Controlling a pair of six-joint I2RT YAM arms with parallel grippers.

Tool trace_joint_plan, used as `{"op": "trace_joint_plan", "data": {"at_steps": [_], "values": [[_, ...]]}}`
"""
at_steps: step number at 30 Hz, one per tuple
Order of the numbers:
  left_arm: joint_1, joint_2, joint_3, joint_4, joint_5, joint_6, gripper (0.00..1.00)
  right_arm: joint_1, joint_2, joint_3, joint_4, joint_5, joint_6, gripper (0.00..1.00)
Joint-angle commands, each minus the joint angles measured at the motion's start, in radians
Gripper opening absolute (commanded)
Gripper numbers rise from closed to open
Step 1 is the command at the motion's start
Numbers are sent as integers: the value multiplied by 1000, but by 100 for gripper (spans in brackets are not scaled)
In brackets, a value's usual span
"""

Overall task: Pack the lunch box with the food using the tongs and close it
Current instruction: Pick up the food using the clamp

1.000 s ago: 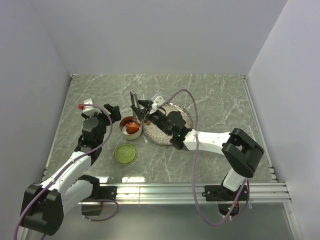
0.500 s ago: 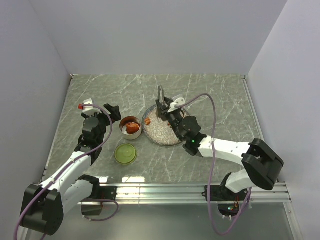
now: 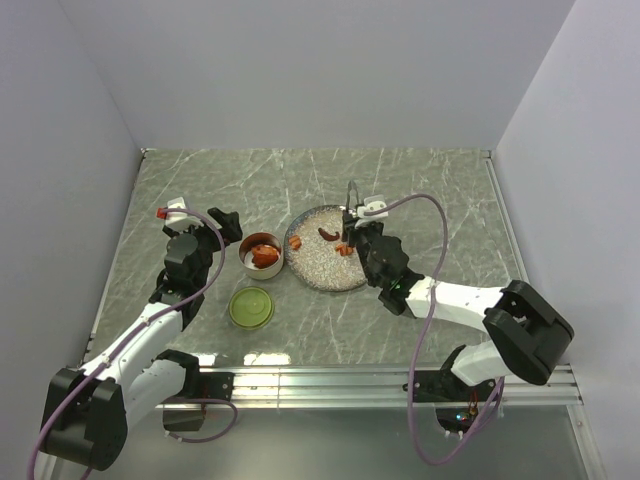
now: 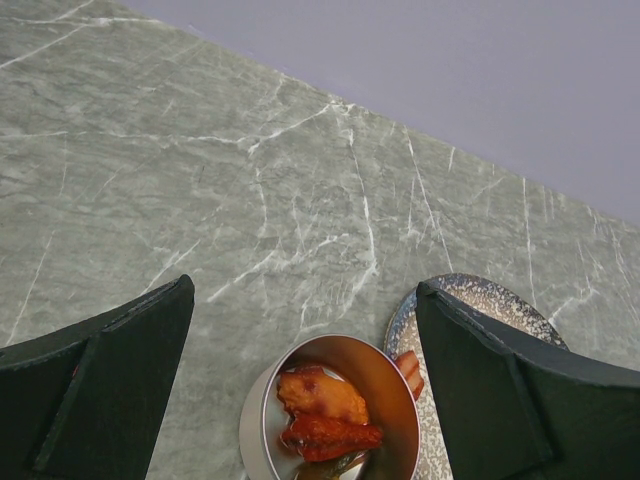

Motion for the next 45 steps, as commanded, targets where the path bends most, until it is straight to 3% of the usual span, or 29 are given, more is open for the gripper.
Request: {"op": "trace_joint_plan", "data": {"at_steps": [1, 18, 32, 41, 45], "values": [[0, 2, 2, 41, -2, -16, 99, -17, -30, -21, 50, -5, 36, 49], [0, 6, 4, 44, 1, -16, 99, -24, -47, -52, 95, -62, 73, 50], [0, 8, 4, 42, -1, -16, 99, -27, 55, -8, 96, -54, 72, 50], [0, 8, 4, 42, -1, -16, 100, -27, 12, 3, 75, -68, 50, 32], [1, 8, 4, 42, -1, -16, 99, -14, -22, 28, 49, -88, 23, 29]]}}
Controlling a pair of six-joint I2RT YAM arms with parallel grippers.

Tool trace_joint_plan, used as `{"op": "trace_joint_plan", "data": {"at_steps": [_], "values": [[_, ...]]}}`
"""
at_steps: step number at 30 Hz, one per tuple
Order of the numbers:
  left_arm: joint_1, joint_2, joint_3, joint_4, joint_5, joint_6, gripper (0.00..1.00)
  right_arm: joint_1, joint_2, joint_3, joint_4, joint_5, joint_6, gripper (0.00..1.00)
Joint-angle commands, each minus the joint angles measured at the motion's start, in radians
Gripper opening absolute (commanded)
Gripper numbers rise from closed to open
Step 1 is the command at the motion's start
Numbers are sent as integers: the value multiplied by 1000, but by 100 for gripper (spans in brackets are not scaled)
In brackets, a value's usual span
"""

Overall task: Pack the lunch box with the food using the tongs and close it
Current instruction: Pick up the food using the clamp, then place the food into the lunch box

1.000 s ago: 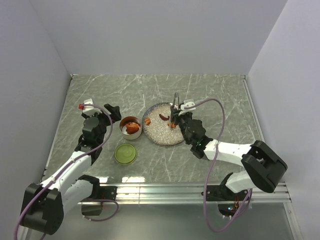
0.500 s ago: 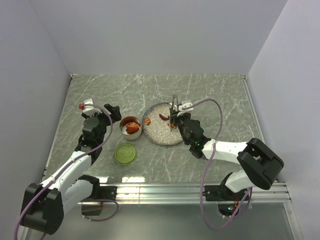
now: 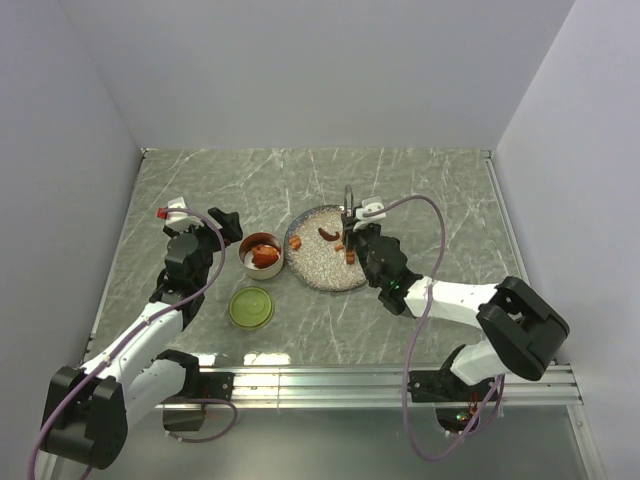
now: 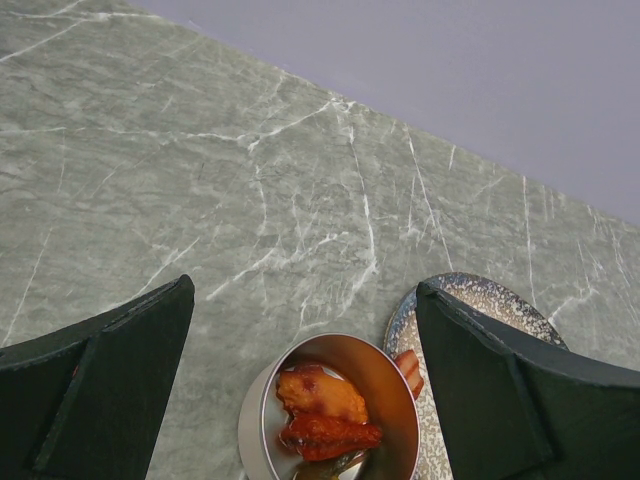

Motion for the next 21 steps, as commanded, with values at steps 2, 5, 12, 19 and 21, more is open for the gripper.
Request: {"op": "trace_joint_plan", "data": {"at_steps": [2, 5, 12, 19, 21], "values": [[1, 1, 4, 39, -3, -11, 99, 28, -77, 77, 12, -25, -40, 28], [1, -1, 4, 37, -4, -11, 99, 53, -97, 109, -8, -57, -47, 26], [1, -1, 4, 36, -6, -13, 100, 85, -76, 228, -12, -249, -9, 26], [0, 3, 5, 36, -4, -11, 100, 111, 88, 390, -3, -411, 55, 26], [1, 3, 5, 37, -4, -11, 99, 119, 130, 448, -11, -436, 60, 26]]}}
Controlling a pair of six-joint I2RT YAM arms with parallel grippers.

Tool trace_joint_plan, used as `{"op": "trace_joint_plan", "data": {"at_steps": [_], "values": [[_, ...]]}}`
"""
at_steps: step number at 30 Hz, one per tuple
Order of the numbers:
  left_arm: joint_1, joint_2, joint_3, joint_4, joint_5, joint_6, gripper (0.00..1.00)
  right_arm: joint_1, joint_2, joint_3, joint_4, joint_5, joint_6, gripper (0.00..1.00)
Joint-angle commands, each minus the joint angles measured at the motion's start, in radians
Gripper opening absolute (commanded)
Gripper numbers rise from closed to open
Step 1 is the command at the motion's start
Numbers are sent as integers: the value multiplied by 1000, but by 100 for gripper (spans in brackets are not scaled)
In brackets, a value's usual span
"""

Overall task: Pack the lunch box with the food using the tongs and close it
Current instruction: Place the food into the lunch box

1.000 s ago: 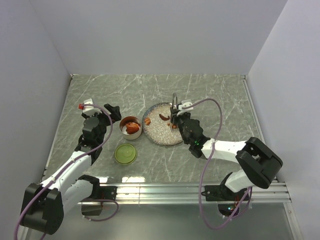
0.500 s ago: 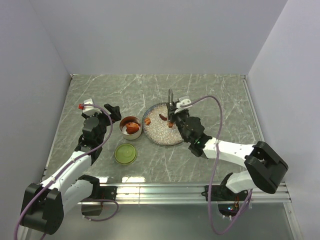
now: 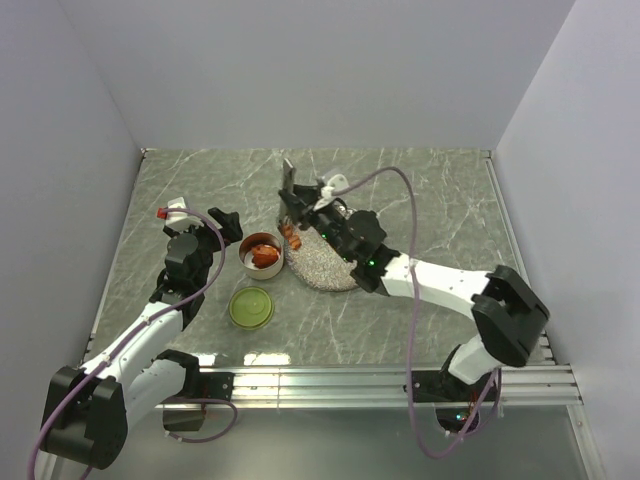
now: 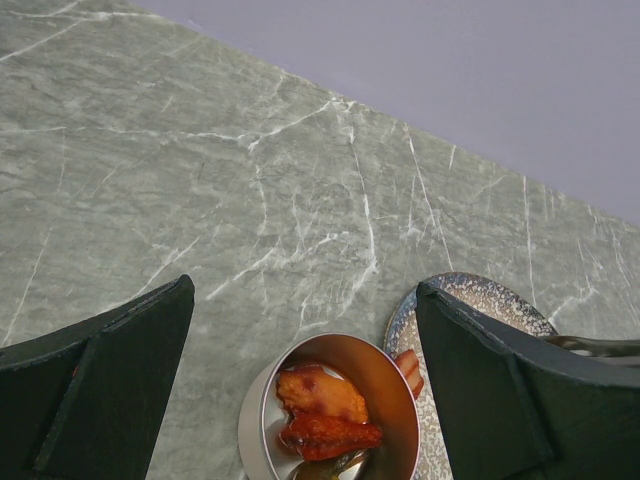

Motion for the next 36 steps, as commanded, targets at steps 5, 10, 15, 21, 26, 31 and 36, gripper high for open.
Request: {"op": "trace_joint_plan", "data": {"at_steps": [5, 10, 15, 21, 26, 31, 36], "values": [[1, 3, 4, 38, -5, -12, 99, 39, 162, 187, 17, -117, 43, 26], [1, -1, 4, 37, -8, -11, 99, 48, 208, 231, -15, -117, 40, 35], [1, -1, 4, 37, -8, -12, 99, 48, 211, 236, -12, -140, 34, 47], [1, -2, 2, 38, -8, -12, 99, 48, 216, 231, 6, -148, 34, 50], [1, -2, 2, 40, -12, -12, 99, 48, 188, 186, 26, -122, 13, 48], [1, -5, 1, 38, -13, -14, 99, 48, 116, 84, 104, -54, -13, 46], [1, -8, -1, 38, -13, -12, 99, 48, 45, 12, 135, 5, -47, 45]]}}
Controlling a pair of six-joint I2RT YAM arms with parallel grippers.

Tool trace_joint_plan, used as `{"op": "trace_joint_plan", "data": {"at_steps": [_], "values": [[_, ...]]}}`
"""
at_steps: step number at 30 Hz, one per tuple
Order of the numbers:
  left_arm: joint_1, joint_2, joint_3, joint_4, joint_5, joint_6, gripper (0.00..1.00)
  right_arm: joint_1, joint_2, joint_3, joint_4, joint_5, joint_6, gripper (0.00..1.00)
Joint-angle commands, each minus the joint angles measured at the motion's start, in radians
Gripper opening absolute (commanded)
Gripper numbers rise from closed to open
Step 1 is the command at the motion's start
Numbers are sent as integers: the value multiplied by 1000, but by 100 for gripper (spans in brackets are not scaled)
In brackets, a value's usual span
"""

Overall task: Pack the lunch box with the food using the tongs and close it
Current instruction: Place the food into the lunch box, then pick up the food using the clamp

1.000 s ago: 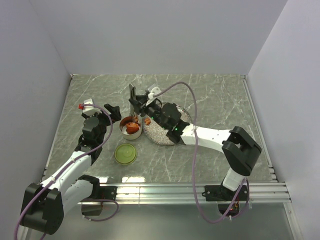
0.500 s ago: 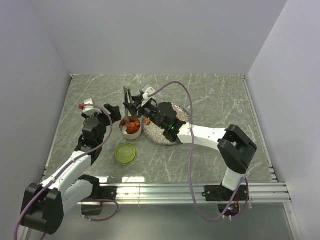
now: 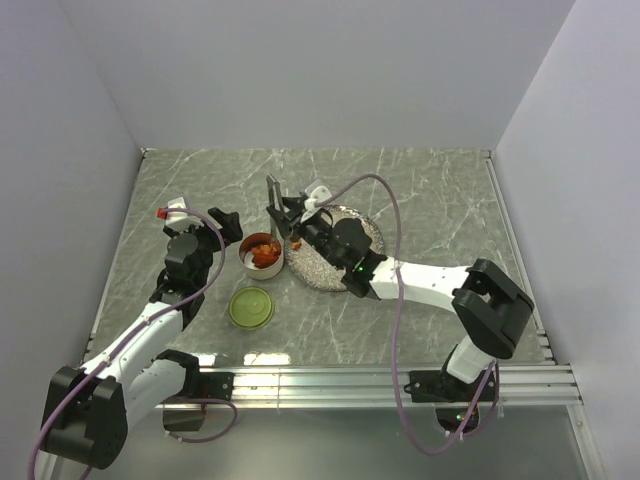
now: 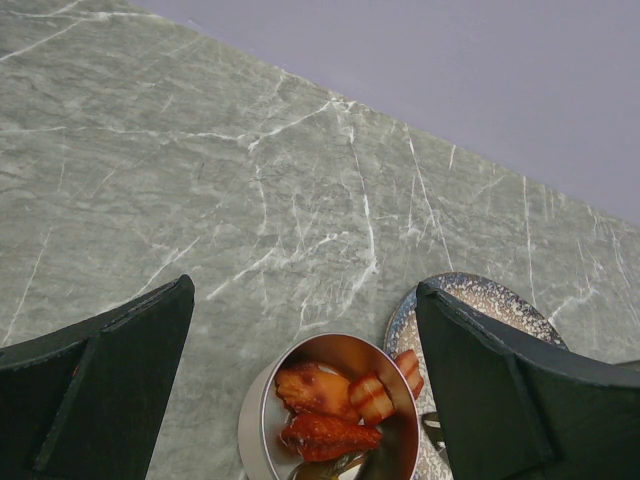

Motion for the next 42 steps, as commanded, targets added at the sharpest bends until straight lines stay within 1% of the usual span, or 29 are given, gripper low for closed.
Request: {"op": "trace_joint_plan", "data": {"at_steps": [1, 6, 12, 24, 34, 38, 42], "values": [[1, -7, -1, 40, -12, -12, 99, 6, -90, -40, 114, 79, -42, 45], [1, -4, 1, 38, -10, -14, 99, -5, -112, -81, 126, 124, -59, 45], [1, -4, 1, 38, -9, -15, 99, -37, -83, -96, 154, 113, -39, 46], [1, -2, 1, 37, -7, -14, 99, -80, 11, -42, 160, 100, -11, 46], [1, 9, 7, 35, -1, -14, 99, -119, 75, -22, 176, 47, 53, 47], [1, 7, 5, 35, -1, -12, 100, -128, 98, -4, 168, 49, 53, 47], [0, 4, 4, 37, -1, -14, 99, -134, 124, 11, 159, 43, 91, 48]]}}
